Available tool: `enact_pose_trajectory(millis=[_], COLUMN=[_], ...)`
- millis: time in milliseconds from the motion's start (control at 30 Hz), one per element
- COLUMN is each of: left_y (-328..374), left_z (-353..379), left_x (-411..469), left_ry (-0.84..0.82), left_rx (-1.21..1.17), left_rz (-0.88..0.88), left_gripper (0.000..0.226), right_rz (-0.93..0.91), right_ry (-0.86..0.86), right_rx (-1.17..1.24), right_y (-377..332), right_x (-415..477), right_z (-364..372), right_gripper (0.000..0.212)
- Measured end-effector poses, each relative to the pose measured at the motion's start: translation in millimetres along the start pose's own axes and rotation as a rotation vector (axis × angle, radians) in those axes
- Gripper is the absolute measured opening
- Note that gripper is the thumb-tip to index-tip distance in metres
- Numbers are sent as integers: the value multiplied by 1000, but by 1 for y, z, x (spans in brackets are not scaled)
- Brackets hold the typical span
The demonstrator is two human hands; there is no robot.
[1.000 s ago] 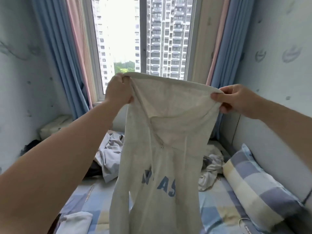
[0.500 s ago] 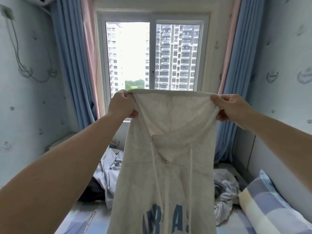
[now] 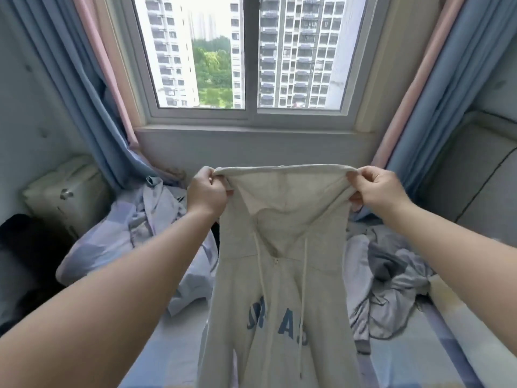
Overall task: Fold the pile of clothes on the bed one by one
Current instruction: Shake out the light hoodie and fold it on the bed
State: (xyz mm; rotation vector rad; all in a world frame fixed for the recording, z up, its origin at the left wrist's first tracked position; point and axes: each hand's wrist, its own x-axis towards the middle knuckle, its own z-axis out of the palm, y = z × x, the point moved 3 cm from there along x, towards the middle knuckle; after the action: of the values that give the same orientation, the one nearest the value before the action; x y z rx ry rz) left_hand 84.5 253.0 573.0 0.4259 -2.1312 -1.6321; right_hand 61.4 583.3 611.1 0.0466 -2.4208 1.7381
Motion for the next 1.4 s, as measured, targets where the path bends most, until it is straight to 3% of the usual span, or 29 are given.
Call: enact_pose_trajectory(millis=[200, 267, 333, 400, 567, 767, 933, 1067, 1167, 1200, 1267, 1333, 1400], left_y=[-247, -307, -370, -433, -557, -608, -614, -627, -643, -651, -662, -664, -656], left_z=[92, 127, 159, 178, 178, 159, 137, 123, 114, 111, 109, 113, 117], left_x=[72, 79, 69, 36, -88, -237, -307, -353, -369, -370, -372, -373, -371], left_ry=[-90, -219, -429, -623, -903, -1070, -978, -857, -604, -517, -413, -398, -427], left_rx=[180, 298, 418, 552, 689, 833, 1063, 1134, 1052, 1007, 948, 934, 881], left_rz=[-115, -118, -146, -219, -355, -358, -172, -182, -302, -410, -560, -571, -530], left_gripper=[15, 10, 50, 71, 66, 51, 38, 69, 98, 104, 102, 72, 41], right_rz=[228, 265, 349, 461, 646, 788, 619, 497, 388, 366, 323, 329, 373], right_ry=[-23, 8, -84, -236, -482, -571, -720, -947, -974, -931, -787, -650, -623], right_rx=[-192, -211, -226, -290, -458, -560, -635, -803, -969, -1023, -1032, -893, -739], right_y=[233, 296, 357, 419, 532, 605, 634, 663, 683, 686, 691, 697, 699], right_x=[68, 75, 66, 35, -64, -181, -272, -332, -360, -366, -372, -369, -363], right_z=[113, 146, 180, 207, 215, 154, 148, 160, 177, 181, 186, 182, 172], right_gripper=[20, 12, 41, 65, 69, 58, 49, 91, 107, 103, 75, 40, 25])
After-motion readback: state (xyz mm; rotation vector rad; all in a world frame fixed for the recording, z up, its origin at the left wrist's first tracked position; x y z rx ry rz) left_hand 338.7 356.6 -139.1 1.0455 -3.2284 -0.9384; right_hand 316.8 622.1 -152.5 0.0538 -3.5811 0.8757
